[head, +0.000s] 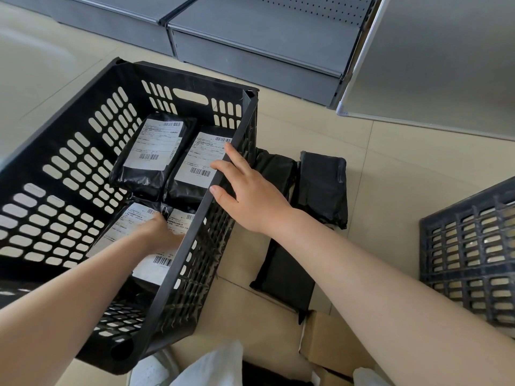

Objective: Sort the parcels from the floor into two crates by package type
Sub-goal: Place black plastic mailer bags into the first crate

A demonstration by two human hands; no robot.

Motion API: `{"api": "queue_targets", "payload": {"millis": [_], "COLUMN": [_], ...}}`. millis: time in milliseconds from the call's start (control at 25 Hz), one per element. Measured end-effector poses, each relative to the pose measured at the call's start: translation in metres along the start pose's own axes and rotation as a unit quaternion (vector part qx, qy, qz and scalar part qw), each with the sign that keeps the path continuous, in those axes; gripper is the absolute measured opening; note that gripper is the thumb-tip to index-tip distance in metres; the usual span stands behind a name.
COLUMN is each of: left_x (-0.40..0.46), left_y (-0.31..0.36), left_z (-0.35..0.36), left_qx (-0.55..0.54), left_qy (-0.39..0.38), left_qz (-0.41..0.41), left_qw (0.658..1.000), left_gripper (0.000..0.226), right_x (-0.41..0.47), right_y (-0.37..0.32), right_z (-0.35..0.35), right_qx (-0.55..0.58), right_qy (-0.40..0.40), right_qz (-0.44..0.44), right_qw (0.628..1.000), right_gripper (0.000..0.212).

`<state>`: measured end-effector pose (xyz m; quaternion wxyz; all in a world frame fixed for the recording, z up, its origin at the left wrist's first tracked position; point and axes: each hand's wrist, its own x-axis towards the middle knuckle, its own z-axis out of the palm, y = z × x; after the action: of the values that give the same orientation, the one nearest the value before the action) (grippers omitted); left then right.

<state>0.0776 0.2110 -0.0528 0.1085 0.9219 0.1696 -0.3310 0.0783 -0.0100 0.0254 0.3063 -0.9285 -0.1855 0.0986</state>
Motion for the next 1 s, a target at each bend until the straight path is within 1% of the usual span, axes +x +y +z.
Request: {"api": "queue_targets", "payload": {"millis": [160, 320, 440, 560, 640, 720, 760, 840, 1000], "left_x": [-0.002, -0.004, -0.008, -0.01, -0.013, -0.023, -0.029, -0.044, -0.083], "left_y": [0.0, -0.002, -0.002, -0.003, -0.007, -0.006, -0.003, 0.007, 0.038], "left_z": [0.006, 0.003, -0.001, -0.012, -0.021, -0.034, -0.042, -0.056, -0.08], "left_qx": [0.031, 0.042, 0.02, -0.035, -0.101, -0.186, -0.224, -0.279, -0.344], "left_qy": [0.027, 0.03, 0.02, 0.033, 0.035, 0.032, 0.038, 0.056, 0.073], "left_qz": [0.007, 0.011, 0.013, 0.011, 0.006, 0.0, 0.009, 0.043, 0.101], "left_qw": [0.999, 0.999, 1.0, 0.999, 0.994, 0.982, 0.974, 0.958, 0.931], "left_gripper": [0.05, 0.054, 0.058, 0.062, 0.074, 0.088, 0.087, 0.076, 0.055], "right_x": [-0.001, -0.002, -0.002, -0.002, -0.002, -0.002, -0.002, -0.002, -0.007], "right_y": [0.0, 0.0, 0.0, 0.001, 0.001, 0.001, 0.0, -0.001, 0.001], "right_z": [0.0, -0.002, -0.004, -0.007, -0.009, -0.012, -0.013, -0.016, -0.03], "right_qx": [0.0, 0.0, 0.012, 0.048, 0.08, 0.108, 0.117, 0.13, 0.134], "right_qy": [0.0, -0.001, -0.005, -0.008, -0.011, -0.011, -0.011, -0.005, 0.015], "right_qz": [0.0, 0.0, 0.0, 0.001, 0.007, 0.015, 0.02, 0.028, 0.044], "right_qw": [1.0, 1.0, 1.0, 0.999, 0.997, 0.994, 0.993, 0.991, 0.99], "right_gripper": [0.05, 0.05, 0.05, 0.049, 0.049, 0.05, 0.051, 0.054, 0.053]}}
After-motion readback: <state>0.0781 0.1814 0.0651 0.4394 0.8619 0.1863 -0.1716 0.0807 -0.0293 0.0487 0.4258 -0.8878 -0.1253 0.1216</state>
